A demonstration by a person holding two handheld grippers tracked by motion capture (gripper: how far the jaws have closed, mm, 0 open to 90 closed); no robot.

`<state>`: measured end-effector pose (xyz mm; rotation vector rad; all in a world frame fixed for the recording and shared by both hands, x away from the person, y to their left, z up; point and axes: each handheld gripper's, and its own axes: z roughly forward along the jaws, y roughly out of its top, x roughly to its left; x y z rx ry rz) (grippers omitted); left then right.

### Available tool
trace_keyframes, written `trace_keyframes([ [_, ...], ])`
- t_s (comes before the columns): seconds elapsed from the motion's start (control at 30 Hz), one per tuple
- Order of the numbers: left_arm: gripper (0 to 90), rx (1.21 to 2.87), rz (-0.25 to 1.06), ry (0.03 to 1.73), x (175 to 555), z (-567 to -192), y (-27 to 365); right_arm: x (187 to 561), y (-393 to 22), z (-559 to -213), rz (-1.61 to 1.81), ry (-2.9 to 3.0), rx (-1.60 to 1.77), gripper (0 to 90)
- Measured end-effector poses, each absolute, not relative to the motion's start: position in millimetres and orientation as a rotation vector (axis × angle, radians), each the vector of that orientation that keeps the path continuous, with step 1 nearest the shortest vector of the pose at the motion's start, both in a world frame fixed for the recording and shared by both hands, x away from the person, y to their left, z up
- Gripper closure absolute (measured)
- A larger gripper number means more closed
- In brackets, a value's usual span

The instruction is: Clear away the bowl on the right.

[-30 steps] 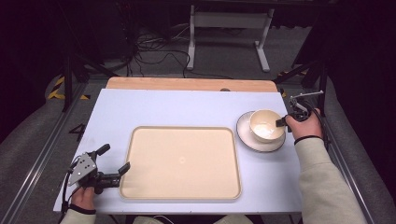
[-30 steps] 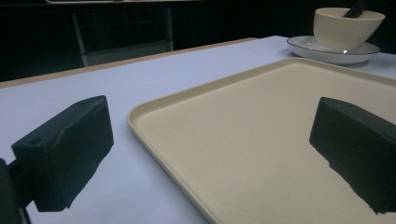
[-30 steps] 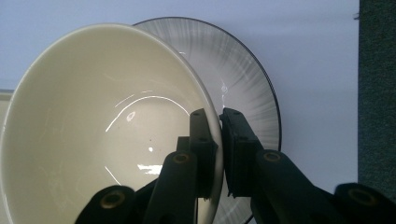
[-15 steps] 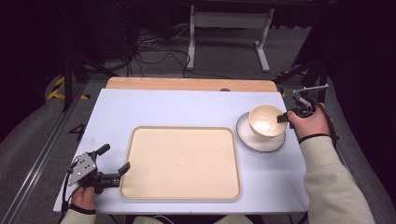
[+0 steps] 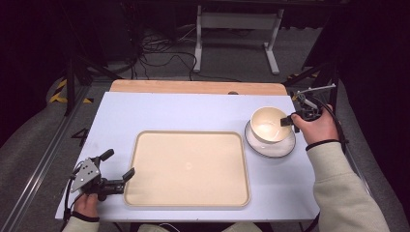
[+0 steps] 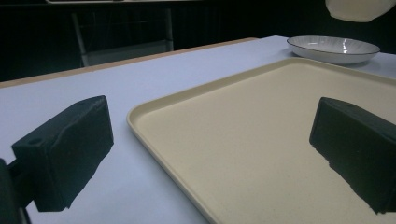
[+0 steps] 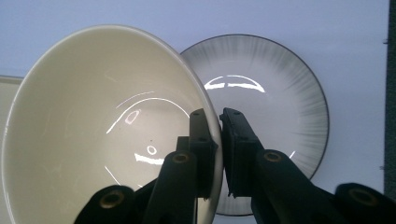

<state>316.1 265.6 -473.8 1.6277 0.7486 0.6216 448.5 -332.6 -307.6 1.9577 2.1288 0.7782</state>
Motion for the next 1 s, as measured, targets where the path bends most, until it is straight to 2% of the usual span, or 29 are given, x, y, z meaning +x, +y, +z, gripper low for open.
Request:
trace_keyframes([
  [1.0,0.3,1.629,0.624,0.751,316,-474,266,437,-216,-297,0.953,2.407,1.767,83.1],
])
